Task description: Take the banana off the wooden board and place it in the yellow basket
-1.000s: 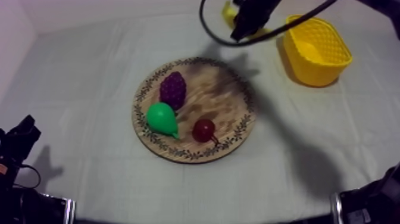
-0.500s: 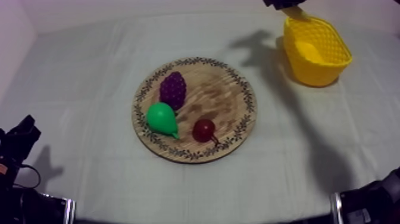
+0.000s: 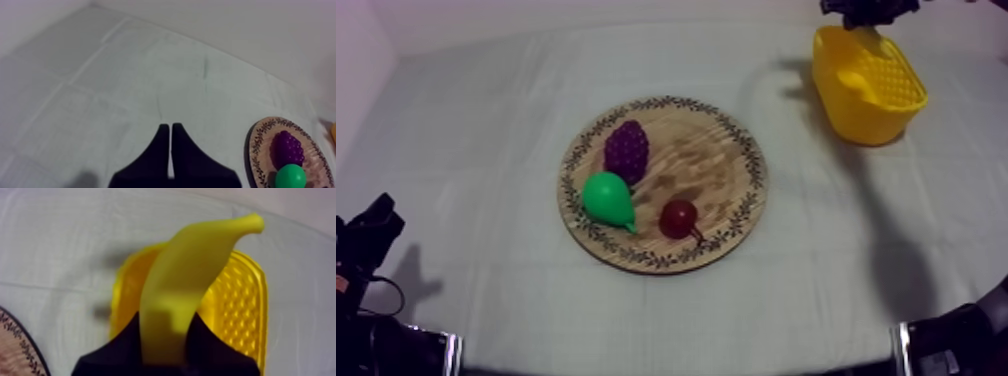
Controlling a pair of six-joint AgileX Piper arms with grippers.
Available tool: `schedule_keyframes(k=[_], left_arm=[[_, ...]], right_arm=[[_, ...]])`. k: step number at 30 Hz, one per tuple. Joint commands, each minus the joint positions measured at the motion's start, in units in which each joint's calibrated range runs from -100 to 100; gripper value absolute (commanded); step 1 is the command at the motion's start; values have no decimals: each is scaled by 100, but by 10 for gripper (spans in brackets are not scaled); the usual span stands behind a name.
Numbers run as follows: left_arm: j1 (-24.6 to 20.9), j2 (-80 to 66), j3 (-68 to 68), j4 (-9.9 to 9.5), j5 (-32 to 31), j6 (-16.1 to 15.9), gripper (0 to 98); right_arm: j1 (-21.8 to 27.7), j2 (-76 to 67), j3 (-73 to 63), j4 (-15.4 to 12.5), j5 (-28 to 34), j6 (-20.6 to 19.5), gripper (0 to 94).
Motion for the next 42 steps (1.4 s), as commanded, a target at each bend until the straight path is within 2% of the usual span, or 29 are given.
schedule_keyframes(k=[1, 8, 11, 13, 17, 19, 22, 25, 28, 32, 35, 39, 42], left_arm=[[2, -5, -1, 3, 0, -1, 1], [2, -5, -1, 3, 0, -1, 1], [2, -5, -1, 3, 0, 1, 1], [2, -5, -1, 3, 0, 0, 1], [2, -5, -1, 3, 0, -1, 1], [2, -5, -1, 3, 0, 1, 1], [2, -5, -1, 3, 0, 1, 1], [2, -5, -1, 3, 0, -1, 1], [2, -5, -1, 3, 0, 1, 1], [2, -5, -1, 3, 0, 1, 1], [2, -5, -1, 3, 0, 0, 1], [2, -5, -1, 3, 0, 0, 1], [2, -5, -1, 3, 0, 0, 1]], right_arm=[[92, 66, -9, 89, 2, -130, 52], [356, 273, 188, 123, -46, -70, 50], [424, 307, 375, 43, -88, 42, 61], [450, 313, 483, -56, -104, 179, 137], [463, 284, 705, -132, -179, 302, 404], [454, 252, 806, -132, -231, 322, 502], [445, 201, 926, -113, -315, 298, 573], [452, 131, 1008, -104, -384, 279, 593], [473, -38, 1125, -77, -538, 249, 548], [529, -575, 1556, 6, -1035, 89, 284], [574, -1230, 2237, 178, -1694, -158, 119], [641, -2360, 3482, 446, -2680, -517, 34], [691, -3255, 4349, 413, -3193, -609, 16]])
